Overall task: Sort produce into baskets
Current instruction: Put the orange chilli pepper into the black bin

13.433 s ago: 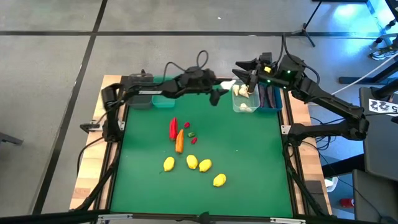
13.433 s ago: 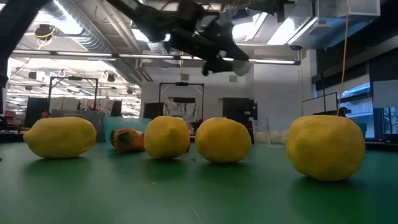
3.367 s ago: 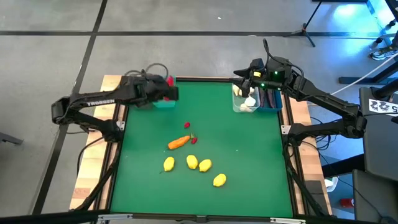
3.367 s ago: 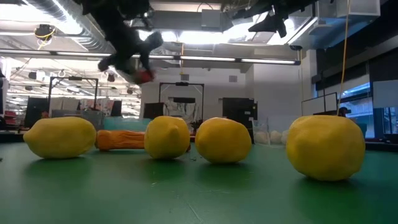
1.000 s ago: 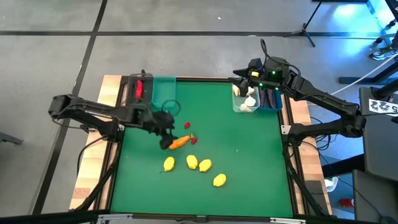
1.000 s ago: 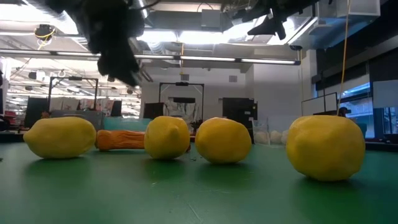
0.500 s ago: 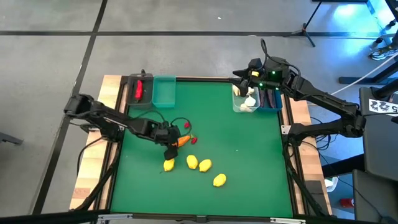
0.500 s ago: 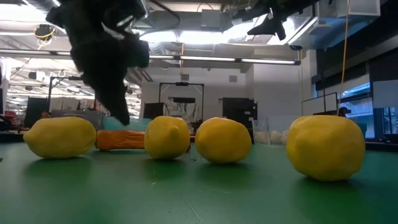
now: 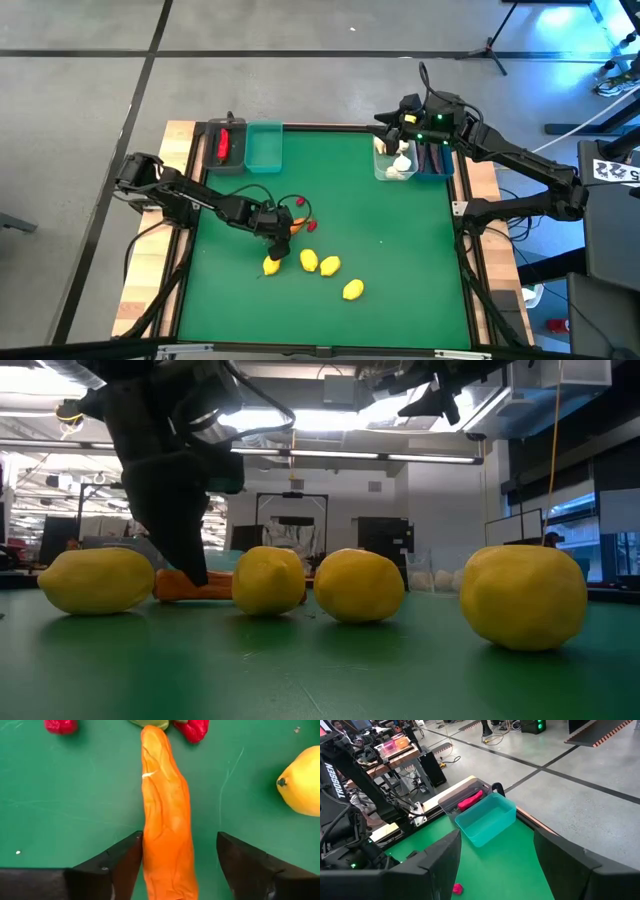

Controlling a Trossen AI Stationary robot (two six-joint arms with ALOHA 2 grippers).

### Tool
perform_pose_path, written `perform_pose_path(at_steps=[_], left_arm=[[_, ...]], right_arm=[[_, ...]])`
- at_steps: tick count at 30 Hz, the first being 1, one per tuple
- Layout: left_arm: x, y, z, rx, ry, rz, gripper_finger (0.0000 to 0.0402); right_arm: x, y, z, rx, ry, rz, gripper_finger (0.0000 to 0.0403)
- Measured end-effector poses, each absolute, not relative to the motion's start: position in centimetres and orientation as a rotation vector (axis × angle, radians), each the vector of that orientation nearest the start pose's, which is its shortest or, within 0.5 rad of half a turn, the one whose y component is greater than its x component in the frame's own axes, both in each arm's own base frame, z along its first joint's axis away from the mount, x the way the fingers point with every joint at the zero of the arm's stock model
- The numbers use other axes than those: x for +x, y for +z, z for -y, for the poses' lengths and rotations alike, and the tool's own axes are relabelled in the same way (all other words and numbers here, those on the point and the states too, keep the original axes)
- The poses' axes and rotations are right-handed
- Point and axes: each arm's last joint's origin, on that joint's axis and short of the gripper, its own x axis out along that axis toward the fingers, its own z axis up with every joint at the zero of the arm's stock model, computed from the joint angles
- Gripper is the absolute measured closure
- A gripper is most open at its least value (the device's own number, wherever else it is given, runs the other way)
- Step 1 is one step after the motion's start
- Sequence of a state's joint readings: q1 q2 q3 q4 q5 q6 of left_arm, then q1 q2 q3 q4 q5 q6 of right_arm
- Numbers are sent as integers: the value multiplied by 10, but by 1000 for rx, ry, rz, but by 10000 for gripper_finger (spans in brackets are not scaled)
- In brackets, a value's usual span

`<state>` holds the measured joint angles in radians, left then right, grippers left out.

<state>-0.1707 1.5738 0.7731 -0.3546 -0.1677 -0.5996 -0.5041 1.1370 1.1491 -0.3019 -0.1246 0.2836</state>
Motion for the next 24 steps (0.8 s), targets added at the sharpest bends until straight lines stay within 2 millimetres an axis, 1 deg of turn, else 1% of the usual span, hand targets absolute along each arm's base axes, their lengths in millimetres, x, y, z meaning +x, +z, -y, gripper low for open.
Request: perform_pose_path(at_steps=[8,12,15,18,21,24], left_arm=[[266,144,41,-351,363,-1128,246],[265,144,40,-387,399,-1138,277],[264,144,40,-395,405,-1138,285],[261,148,37,-399,416,-1139,282],[259,160,27,-409,457,-1084,277],[254,176,11,-425,531,-1011,276]], right_arm=[[217,377,115,373,-416,-237,155],[217,377,115,372,-416,-236,155],[217,377,115,373,-416,-237,155],[217,377,115,373,-416,-236,155],[217,377,115,372,-417,-236,155],[217,377,115,372,-416,-236,155]])
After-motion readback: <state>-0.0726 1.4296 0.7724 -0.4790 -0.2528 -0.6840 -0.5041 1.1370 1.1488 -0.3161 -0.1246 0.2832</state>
